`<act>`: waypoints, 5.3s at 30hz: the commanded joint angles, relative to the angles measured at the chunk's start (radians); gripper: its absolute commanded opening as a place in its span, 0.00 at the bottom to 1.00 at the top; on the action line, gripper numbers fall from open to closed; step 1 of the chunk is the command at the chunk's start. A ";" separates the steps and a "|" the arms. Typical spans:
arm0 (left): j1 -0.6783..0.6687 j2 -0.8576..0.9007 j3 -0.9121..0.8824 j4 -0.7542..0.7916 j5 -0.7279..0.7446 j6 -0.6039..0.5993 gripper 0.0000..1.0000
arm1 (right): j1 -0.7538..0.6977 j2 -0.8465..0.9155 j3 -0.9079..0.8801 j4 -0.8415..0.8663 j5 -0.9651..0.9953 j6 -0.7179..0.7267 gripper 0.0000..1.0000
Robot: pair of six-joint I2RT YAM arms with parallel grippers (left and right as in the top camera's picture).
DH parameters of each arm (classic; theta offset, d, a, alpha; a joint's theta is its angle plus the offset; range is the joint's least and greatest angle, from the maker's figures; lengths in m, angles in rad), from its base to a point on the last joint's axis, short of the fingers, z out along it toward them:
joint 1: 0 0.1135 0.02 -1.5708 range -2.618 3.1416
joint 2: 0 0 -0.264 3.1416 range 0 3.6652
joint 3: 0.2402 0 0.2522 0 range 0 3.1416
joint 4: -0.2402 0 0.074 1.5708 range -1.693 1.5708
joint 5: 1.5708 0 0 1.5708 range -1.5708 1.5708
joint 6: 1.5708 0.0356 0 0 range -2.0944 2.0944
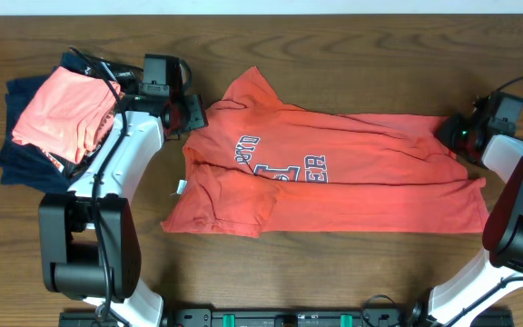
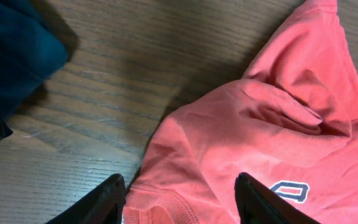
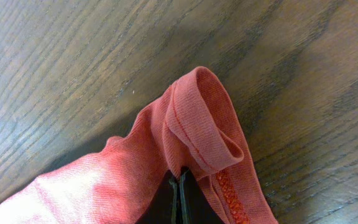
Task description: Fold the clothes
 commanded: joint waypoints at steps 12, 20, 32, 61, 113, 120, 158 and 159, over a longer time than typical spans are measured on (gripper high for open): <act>0.001 0.003 0.022 0.034 -0.007 0.017 0.58 | -0.003 -0.175 0.061 -0.120 0.060 -0.020 0.01; -0.022 0.015 0.022 0.067 0.015 0.056 0.58 | -0.003 -0.203 0.061 -0.316 0.092 -0.021 0.01; -0.038 0.115 0.047 0.288 0.045 0.078 0.58 | -0.003 -0.206 0.061 -0.479 0.098 -0.076 0.01; -0.127 0.560 0.445 0.249 0.138 0.077 0.06 | -0.003 -0.206 0.061 -0.500 0.098 -0.095 0.01; -0.169 0.019 0.447 -1.071 0.192 0.069 0.06 | -0.009 -0.205 0.195 -0.795 0.472 -0.169 0.01; -0.206 0.019 0.386 -1.043 0.191 0.070 0.06 | -0.009 -0.205 0.195 -0.883 0.525 -0.139 0.01; -0.393 0.022 0.043 -0.453 0.263 0.116 0.11 | -0.061 -0.205 0.193 -1.003 0.538 -0.101 0.20; -0.412 0.022 0.021 -0.433 0.263 0.116 0.11 | -0.061 -0.205 0.193 -1.002 0.538 -0.101 0.20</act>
